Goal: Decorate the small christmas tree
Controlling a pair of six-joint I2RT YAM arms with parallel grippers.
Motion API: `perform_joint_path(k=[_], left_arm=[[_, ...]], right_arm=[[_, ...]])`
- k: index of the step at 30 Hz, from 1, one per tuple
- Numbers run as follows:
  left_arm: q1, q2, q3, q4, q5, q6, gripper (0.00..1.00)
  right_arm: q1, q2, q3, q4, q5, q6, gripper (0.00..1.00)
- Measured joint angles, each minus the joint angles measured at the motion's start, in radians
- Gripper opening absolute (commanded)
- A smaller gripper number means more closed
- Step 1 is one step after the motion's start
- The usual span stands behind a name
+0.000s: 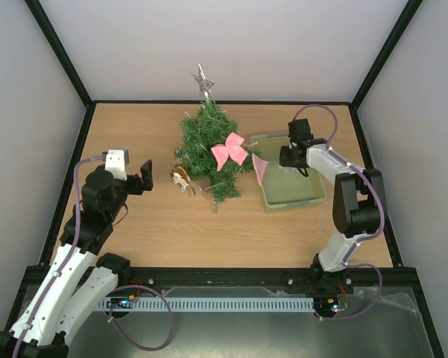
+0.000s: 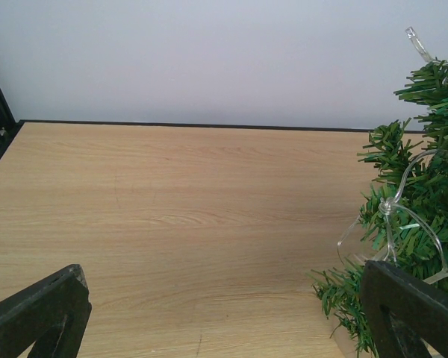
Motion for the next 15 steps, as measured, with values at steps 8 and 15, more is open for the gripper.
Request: perform_joint_path(k=[8, 15], left_arm=[[0.000, -0.004, -0.002, 0.002, 0.000, 0.000, 1.00], [-0.008, -0.011, -0.004, 0.002, -0.004, 0.001, 1.00]], right_arm=[[0.000, -0.008, -0.011, 0.057, 0.093, 0.178, 0.40], [0.000, 0.101, 0.004, 0.076, 0.116, 0.225, 0.39]])
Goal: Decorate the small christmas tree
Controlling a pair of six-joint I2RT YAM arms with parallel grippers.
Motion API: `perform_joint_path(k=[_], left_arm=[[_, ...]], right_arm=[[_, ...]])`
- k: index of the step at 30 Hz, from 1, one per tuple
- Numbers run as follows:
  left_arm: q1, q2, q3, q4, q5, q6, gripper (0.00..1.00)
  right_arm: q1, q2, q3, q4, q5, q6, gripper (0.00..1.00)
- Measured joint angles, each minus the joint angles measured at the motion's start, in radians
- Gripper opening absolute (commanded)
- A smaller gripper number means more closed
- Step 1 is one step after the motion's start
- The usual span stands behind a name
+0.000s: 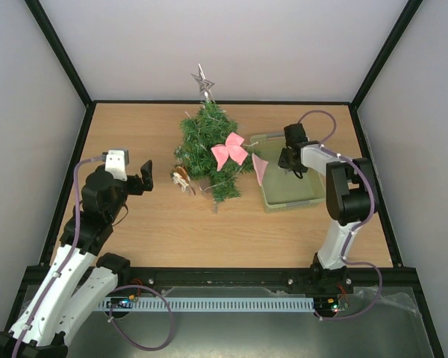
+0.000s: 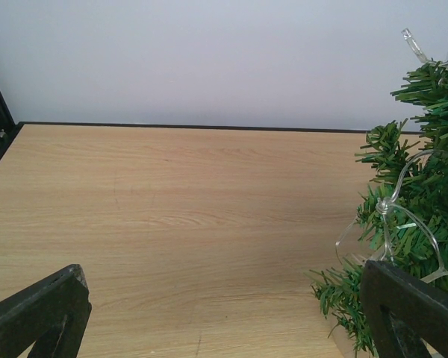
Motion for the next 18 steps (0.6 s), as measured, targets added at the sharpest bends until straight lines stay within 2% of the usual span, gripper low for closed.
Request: perform_joint_path(k=[7, 11, 16, 18], left_arm=[[-0.004, -0.006, 0.000, 0.000, -0.008, 0.001, 1.00], [-0.004, -0.006, 0.000, 0.000, -0.011, 0.002, 1.00], [-0.006, -0.005, 0.000, 0.001, -0.011, 0.003, 1.00], [-0.008, -0.004, 0.000, 0.001, -0.011, 0.003, 1.00]], right_arm=[[0.000, 0.040, 0.000, 0.000, -0.002, -0.008, 0.34], [0.000, 0.030, -0.020, 0.012, -0.011, 0.020, 0.35], [0.000, -0.117, -0.202, 0.107, -0.126, 0.199, 0.35], [0.000, -0.188, -0.263, 0.134, -0.172, 0.278, 0.40]])
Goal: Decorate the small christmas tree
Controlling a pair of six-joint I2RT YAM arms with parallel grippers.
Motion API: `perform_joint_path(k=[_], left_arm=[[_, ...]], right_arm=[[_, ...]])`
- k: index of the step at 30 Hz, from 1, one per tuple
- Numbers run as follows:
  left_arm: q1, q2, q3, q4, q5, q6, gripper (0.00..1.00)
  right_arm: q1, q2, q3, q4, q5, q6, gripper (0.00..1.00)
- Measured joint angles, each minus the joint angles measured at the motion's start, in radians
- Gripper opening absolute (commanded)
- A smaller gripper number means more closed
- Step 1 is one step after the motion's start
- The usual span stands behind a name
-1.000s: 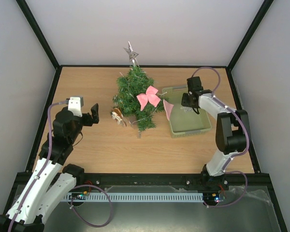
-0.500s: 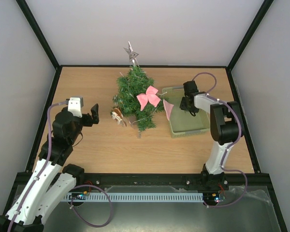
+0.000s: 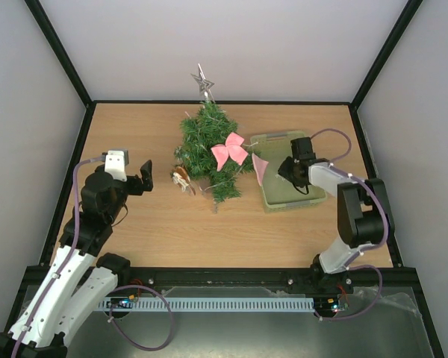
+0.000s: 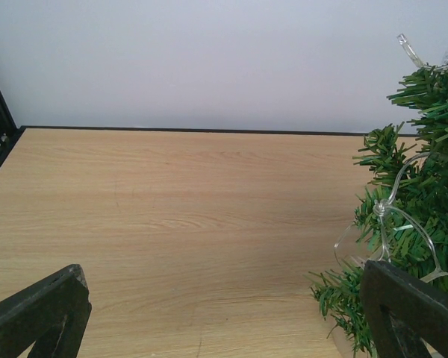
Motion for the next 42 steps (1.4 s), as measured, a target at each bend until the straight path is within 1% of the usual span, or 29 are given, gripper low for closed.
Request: perform_joint_path(k=[1, 3, 5, 8, 9, 11, 14, 16, 19, 23, 27, 33, 38, 42], left_arm=[[0.000, 0.000, 0.000, 0.000, 0.000, 0.000, 1.00], [0.000, 0.000, 0.000, 0.000, 0.000, 0.000, 1.00], [-0.001, 0.000, 0.000, 0.000, 0.000, 0.000, 1.00], [-0.002, -0.002, 0.000, 0.000, 0.000, 0.000, 1.00], [-0.003, -0.004, 0.000, 0.000, 0.000, 0.000, 1.00], [-0.007, -0.007, 0.000, 0.000, 0.000, 0.000, 1.00], [-0.013, -0.011, 0.000, 0.000, 0.000, 0.000, 1.00], [-0.018, -0.011, 0.000, 0.000, 0.000, 0.000, 1.00], [-0.020, -0.011, 0.000, 0.000, 0.000, 0.000, 1.00], [-0.022, -0.011, 0.000, 0.000, -0.001, 0.000, 1.00], [-0.022, -0.011, 0.000, 0.000, -0.010, 0.000, 1.00], [-0.022, -0.006, 0.000, 0.000, -0.019, 0.000, 1.00], [-0.022, 0.000, 0.000, 0.000, -0.026, 0.000, 1.00], [-0.022, 0.006, 0.000, 0.000, -0.027, 0.000, 1.00]], right_arm=[[0.000, -0.026, -0.008, 0.002, -0.011, 0.021, 0.42], [0.000, -0.066, 0.004, 0.004, -0.017, 0.022, 0.42], [0.000, -0.087, 0.054, -0.008, -0.013, -0.041, 0.42], [0.000, -0.087, 0.177, -0.040, -0.021, -0.256, 0.41], [0.000, -0.087, 0.211, -0.055, -0.019, -0.335, 0.42], [0.000, -0.087, 0.256, -0.090, -0.010, -0.487, 0.47], [0.000, -0.086, 0.267, -0.161, -0.009, -0.731, 0.53], [0.000, -0.080, 0.269, -0.218, -0.009, -0.869, 0.60], [-0.001, -0.031, 0.308, -0.315, -0.013, -1.044, 0.65], [-0.004, 0.086, 0.370, -0.404, -0.011, -1.214, 0.69], [-0.005, 0.166, 0.372, -0.472, -0.004, -1.337, 0.69], [-0.022, 0.230, 0.389, -0.506, -0.003, -1.453, 0.70], [-0.042, 0.308, 0.447, -0.533, -0.026, -1.502, 0.69], [-0.044, 0.322, 0.470, -0.528, -0.013, -1.497, 0.67]])
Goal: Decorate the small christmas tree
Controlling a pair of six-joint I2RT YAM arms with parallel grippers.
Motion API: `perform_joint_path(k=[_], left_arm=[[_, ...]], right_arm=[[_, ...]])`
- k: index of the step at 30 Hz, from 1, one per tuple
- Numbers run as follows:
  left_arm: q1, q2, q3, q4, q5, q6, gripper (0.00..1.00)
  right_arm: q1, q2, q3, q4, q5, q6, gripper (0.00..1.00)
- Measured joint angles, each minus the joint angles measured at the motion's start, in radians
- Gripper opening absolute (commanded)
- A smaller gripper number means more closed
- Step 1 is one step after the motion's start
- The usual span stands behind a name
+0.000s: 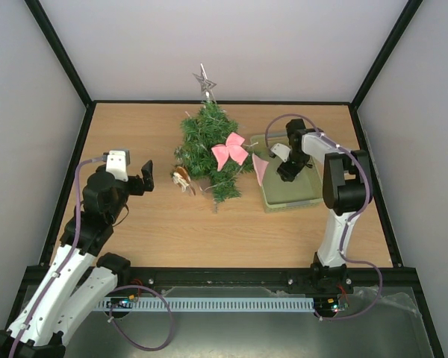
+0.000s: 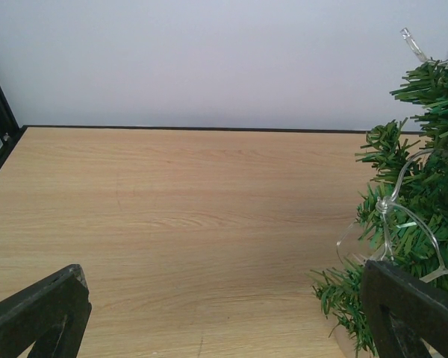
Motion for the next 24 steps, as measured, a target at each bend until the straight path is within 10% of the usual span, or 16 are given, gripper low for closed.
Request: perform_joint_path(k=[24], left_arm=[[0.000, 0.002, -0.009, 0.002, 0.001, 0.003, 1.00]], right_arm=[[-0.003, 0.056, 0.142, 0.087, -0.085, 0.293, 0.78]])
